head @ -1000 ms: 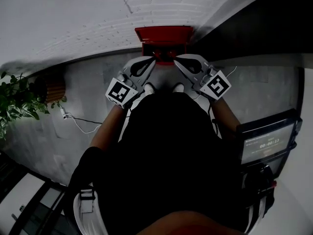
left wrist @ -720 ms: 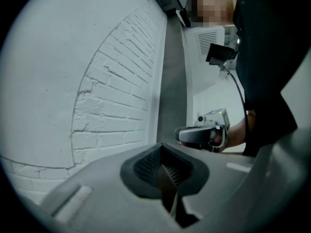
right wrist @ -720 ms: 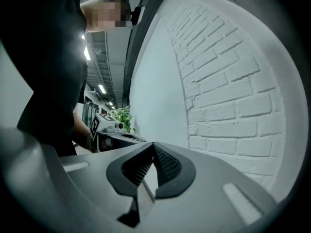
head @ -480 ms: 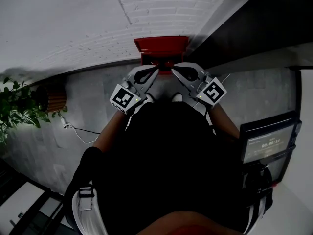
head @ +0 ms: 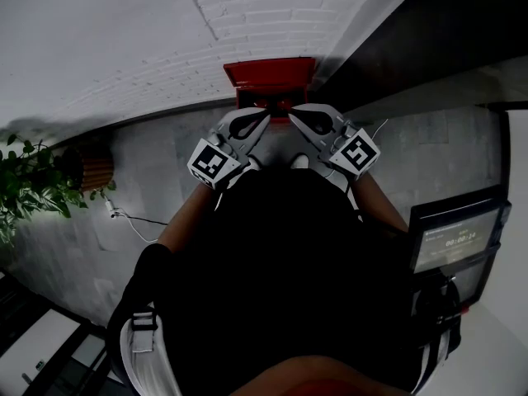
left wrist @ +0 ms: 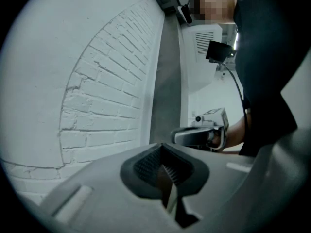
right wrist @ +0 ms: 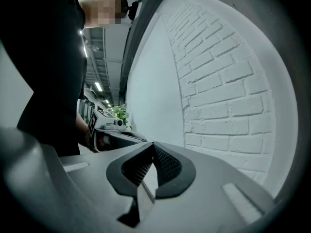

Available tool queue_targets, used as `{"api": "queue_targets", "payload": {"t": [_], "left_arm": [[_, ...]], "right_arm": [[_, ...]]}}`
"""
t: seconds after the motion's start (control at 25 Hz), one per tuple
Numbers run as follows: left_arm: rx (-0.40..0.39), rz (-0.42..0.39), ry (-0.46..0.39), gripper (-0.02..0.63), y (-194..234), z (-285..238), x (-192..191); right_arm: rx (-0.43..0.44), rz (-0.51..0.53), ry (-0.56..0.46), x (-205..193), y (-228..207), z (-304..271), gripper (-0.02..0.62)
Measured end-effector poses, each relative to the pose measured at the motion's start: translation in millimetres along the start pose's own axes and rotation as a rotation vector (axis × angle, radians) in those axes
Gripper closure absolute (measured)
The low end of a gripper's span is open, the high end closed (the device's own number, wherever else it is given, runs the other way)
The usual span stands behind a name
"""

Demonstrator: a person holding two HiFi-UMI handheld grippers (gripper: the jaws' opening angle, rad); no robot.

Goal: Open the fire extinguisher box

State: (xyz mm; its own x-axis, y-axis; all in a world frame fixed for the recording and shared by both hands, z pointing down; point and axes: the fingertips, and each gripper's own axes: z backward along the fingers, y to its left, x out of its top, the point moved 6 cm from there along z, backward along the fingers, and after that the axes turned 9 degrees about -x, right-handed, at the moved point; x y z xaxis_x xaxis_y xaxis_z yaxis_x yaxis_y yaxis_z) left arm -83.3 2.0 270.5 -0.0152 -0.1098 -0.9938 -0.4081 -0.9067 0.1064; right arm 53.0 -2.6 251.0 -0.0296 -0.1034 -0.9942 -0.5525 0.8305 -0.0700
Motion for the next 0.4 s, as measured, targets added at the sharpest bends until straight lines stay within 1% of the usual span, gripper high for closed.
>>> {"api": "queue_targets", "payload": {"t": [0.16,0.28,0.4], "left_arm": [[0.003,0.008,-0.012,0.604,-2.1,-1.9,2.3],[0.0,-0.006,0.01,0.604,-2.3,0.2,-0.2],[0.003,-0.001,0.024,0.604,-2.7,3.7,-5.4]], "right_arm": [[-0.004,-0.005,-0.004,1.5,-0.3,3.2,0.586],[-0.008,-0.006,0.001,-0.3,0.3,4.0,0.586],[-0.003,-0.006,-0.002,-4.2,1.5,2.8,0.586]]}}
